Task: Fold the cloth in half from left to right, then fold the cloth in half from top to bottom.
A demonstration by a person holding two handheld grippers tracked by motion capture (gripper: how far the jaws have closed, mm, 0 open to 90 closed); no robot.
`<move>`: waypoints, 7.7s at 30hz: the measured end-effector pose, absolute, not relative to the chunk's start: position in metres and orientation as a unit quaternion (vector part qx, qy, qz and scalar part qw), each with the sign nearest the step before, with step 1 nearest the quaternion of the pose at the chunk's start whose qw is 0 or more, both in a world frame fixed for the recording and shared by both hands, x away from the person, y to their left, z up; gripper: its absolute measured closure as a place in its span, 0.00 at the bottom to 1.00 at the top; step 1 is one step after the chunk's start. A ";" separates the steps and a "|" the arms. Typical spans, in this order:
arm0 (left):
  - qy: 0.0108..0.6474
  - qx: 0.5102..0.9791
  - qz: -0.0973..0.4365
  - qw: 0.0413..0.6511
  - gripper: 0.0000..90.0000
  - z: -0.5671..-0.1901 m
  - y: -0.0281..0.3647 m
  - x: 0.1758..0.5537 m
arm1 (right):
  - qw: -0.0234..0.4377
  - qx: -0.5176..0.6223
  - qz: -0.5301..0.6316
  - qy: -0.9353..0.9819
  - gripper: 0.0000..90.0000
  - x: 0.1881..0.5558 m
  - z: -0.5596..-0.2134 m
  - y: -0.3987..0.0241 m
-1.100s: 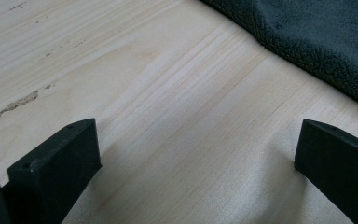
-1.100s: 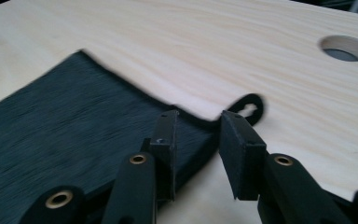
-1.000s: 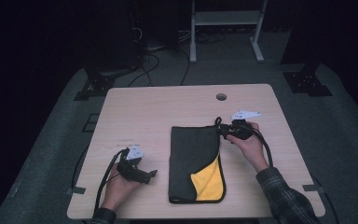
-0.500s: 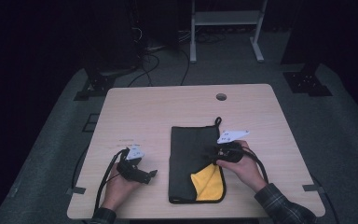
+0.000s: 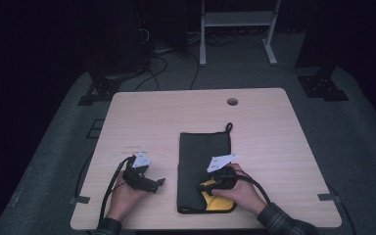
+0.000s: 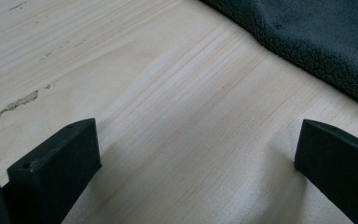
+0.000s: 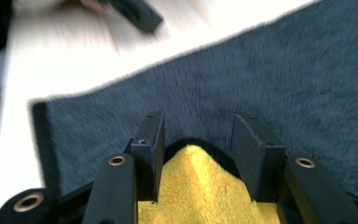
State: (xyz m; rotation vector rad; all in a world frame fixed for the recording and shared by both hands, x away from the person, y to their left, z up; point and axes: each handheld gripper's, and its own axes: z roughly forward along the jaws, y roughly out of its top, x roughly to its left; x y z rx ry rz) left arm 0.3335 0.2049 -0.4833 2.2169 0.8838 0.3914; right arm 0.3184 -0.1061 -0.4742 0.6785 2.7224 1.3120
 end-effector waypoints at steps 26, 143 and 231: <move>0.343 0.856 0.152 0.356 0.00 -0.484 0.205 0.333 | 0.015 0.235 0.460 0.856 0.90 0.287 -0.454 -0.158; 0.346 0.839 0.101 0.408 0.47 -0.474 0.133 0.474 | 0.150 0.354 0.432 0.816 0.33 0.433 -0.454 -0.212; 0.230 0.850 0.033 0.474 0.90 -0.435 0.154 0.344 | 0.043 0.275 0.472 0.837 0.87 0.346 -0.447 -0.197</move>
